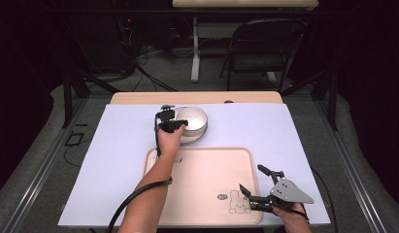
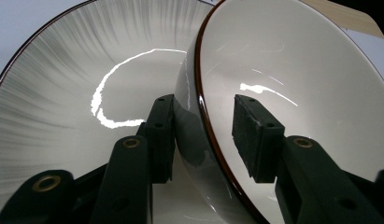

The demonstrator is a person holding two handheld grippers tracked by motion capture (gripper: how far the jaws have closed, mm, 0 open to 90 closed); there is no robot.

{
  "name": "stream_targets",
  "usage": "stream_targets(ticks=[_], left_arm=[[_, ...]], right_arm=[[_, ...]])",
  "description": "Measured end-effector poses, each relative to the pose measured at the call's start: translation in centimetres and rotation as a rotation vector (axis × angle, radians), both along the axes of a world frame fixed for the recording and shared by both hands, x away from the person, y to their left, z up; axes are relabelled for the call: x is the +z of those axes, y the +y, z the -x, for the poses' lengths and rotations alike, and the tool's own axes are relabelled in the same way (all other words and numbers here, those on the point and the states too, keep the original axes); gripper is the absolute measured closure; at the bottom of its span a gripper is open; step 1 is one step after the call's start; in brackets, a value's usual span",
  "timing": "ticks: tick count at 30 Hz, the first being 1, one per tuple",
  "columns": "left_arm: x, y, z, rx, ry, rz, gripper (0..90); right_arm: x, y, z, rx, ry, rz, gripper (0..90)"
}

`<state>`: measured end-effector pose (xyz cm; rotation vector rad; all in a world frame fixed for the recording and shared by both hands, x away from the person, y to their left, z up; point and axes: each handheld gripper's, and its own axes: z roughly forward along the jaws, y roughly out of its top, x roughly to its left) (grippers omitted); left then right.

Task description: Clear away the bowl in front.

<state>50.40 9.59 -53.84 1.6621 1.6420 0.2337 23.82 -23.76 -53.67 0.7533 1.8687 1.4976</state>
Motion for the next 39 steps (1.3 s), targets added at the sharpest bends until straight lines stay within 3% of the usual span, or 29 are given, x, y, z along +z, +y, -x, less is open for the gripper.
stream_targets(ticks=[8, 19, 39], left_arm=[[0.01, 0.03, -0.03, 0.051, 0.006, 0.034, 67.4], [0.38, 0.19, -0.37, 0.104, 0.062, 0.038, 79.7], [0.40, 0.35, -0.35, 0.115, 0.062, 0.057, 80.3]], right_arm=[[0.00, -0.01, -0.02, 0.000, 0.000, 0.001, 14.0], [0.01, -0.01, -0.08, 0.001, -0.001, -0.001, 14.0], [0.03, -0.05, -0.09, 0.003, -0.002, -0.003, 13.9]])
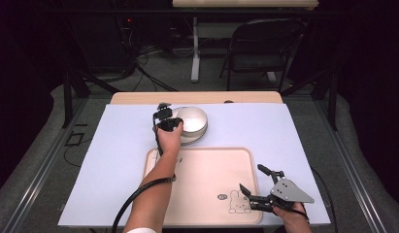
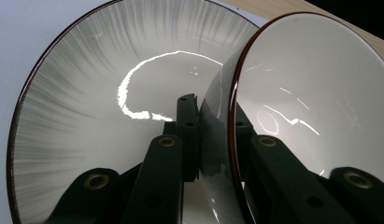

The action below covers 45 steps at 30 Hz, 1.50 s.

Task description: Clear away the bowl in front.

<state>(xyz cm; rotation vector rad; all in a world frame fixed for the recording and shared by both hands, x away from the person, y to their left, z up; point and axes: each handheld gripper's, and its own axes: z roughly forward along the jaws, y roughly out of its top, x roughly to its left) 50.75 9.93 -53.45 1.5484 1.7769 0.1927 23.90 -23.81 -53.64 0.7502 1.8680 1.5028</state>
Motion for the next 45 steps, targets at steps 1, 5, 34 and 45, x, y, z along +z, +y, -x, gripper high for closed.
stream_targets(ticks=[1, 5, 34, 45], left_arm=[[0.0, 0.0, 0.0, -0.001, 0.002, 0.004, 80.3], [0.0, 0.2, 0.0, 0.005, 0.009, 0.017, 80.4], [3.6, 1.6, 0.5, -0.070, 0.113, -0.007, 80.4], [4.3, 2.5, 1.5, -0.090, 0.111, -0.013, 80.3]], right_arm=[[0.0, 0.0, 0.0, -0.001, 0.000, 0.000, 14.0], [0.0, 0.0, 0.0, -0.001, 0.003, -0.003, 14.0], [0.0, 0.0, 0.0, -0.003, -0.001, 0.003, 14.0], [0.0, 0.0, 0.0, -0.004, 0.003, 0.003, 14.0]])
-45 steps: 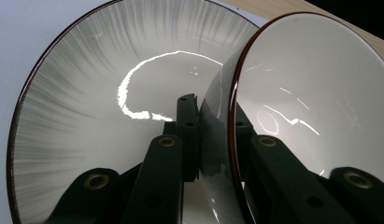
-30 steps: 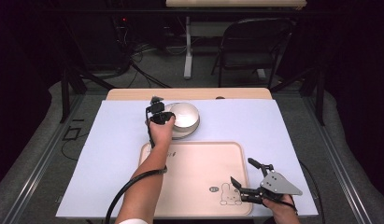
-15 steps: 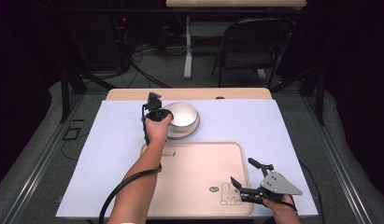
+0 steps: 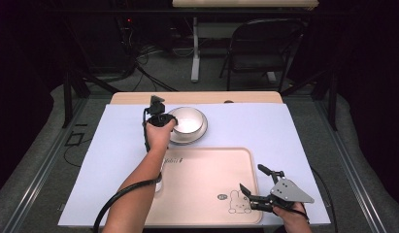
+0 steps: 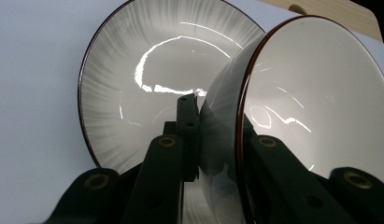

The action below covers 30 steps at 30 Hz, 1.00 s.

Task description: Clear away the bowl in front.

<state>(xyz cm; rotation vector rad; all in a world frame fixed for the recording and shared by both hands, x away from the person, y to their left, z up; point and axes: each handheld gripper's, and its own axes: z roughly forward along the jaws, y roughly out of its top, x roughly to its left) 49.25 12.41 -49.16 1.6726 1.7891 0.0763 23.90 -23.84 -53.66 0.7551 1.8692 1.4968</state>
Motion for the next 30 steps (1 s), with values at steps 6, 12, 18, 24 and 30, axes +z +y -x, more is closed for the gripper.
stream_targets(ticks=[6, 12, 18, 24, 30], left_arm=[[0.2, 0.4, 0.7, -0.016, -0.007, 0.008, 80.2], [0.4, 0.5, 1.5, -0.035, -0.032, 0.032, 80.3], [0.4, 0.0, 2.6, -0.079, -0.062, 0.053, 80.4], [0.5, -0.7, 4.0, -0.136, -0.121, 0.053, 80.3], [0.3, -1.6, 5.1, -0.172, -0.145, 0.087, 80.4]], right_arm=[[0.0, 0.0, 0.0, 0.000, 0.001, 0.000, 14.0], [0.0, 0.0, 0.0, -0.002, -0.001, 0.001, 14.0], [0.0, 0.0, 0.0, -0.003, 0.001, 0.001, 13.9], [0.0, -0.1, 0.0, -0.008, 0.003, -0.003, 14.0], [0.0, -0.1, 0.0, -0.006, 0.001, 0.002, 13.9]])
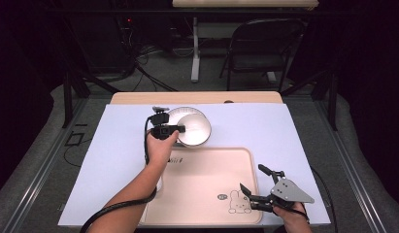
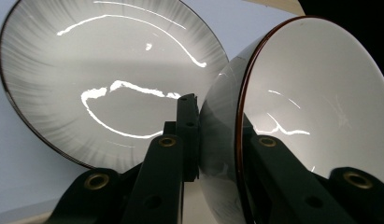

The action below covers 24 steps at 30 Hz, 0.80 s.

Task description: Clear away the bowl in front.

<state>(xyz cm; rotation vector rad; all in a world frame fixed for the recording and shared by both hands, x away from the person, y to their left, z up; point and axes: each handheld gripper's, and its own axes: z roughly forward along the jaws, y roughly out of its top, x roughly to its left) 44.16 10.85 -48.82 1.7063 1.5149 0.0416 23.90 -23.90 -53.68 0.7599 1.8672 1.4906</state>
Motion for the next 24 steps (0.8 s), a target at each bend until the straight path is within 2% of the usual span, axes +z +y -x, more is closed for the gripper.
stream_targets(ticks=[9, 17, 24], left_arm=[[-0.5, -1.6, 1.1, -0.046, -0.015, 0.030, 80.3], [-1.2, -2.7, 1.7, -0.053, -0.021, 0.029, 80.3], [-2.1, -3.5, 2.0, -0.063, -0.008, 0.024, 80.3]], right_arm=[[0.0, 0.0, 0.0, 0.000, -0.001, 0.001, 14.0], [0.0, 0.0, 0.1, 0.001, -0.003, 0.003, 13.9], [0.0, 0.1, 0.1, 0.004, -0.007, 0.007, 14.0]])
